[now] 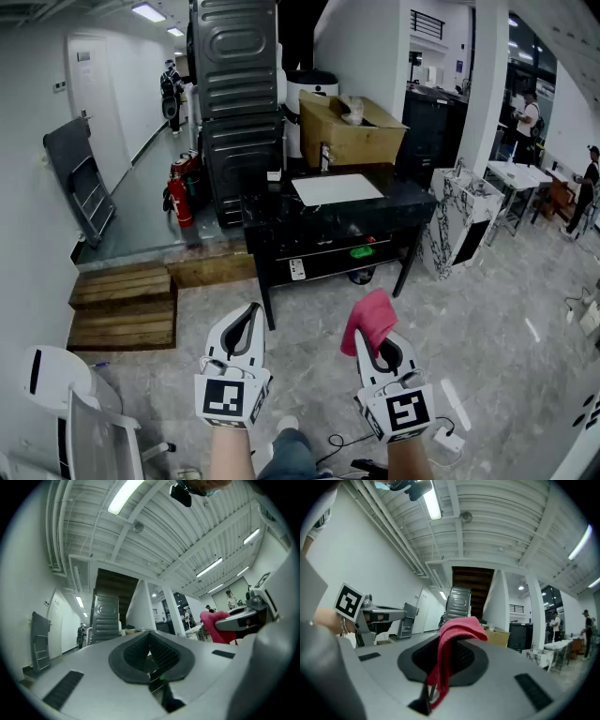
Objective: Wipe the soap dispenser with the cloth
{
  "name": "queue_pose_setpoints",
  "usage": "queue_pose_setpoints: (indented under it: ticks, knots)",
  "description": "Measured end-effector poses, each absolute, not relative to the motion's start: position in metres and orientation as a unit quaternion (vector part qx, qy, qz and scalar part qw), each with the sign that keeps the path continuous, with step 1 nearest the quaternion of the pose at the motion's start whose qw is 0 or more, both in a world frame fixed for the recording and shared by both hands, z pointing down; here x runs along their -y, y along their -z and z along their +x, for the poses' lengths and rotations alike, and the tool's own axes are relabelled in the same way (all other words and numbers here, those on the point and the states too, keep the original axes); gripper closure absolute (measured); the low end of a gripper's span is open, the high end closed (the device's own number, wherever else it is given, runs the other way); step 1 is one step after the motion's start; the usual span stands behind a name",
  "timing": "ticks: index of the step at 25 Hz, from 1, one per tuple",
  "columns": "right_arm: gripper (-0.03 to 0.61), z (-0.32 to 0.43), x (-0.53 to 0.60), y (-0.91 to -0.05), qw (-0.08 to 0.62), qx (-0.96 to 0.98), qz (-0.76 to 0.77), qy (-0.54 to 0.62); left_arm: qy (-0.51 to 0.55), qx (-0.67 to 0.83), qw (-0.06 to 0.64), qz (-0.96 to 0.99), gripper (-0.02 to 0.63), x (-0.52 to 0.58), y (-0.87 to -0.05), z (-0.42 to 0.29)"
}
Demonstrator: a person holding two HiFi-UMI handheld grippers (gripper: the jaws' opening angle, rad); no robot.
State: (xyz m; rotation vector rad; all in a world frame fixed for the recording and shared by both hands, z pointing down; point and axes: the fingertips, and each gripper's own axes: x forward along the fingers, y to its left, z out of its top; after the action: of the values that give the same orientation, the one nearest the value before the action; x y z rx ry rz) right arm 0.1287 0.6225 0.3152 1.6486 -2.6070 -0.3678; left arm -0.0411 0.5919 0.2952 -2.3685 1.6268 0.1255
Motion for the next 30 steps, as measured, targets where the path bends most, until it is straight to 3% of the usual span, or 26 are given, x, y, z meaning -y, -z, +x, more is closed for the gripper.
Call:
queue_pose_setpoints:
  ticks: [10, 18, 30]
  knots:
    - [0.531, 0.11, -0.522, -0.316, -0.001, 0.841, 0.532, 0.103, -0.046, -0.558, 0.113, -0.821, 0.6, -0.484, -0.304, -0.065]
    - [0.531, 0.068, -0.407, -0.314, 0.026, 0.837, 0.537, 0.102, -0.038, -0.55, 0.095, -0.829, 0.6, -0.368, -0.308, -0.104]
    - [0.531, 0.022, -0.307, -0.309, 0.033, 0.851, 0.511, 0.119, -0.038, -0.56, 0.094, -0.822, 0.6, -0.287, -0.311, -0.152]
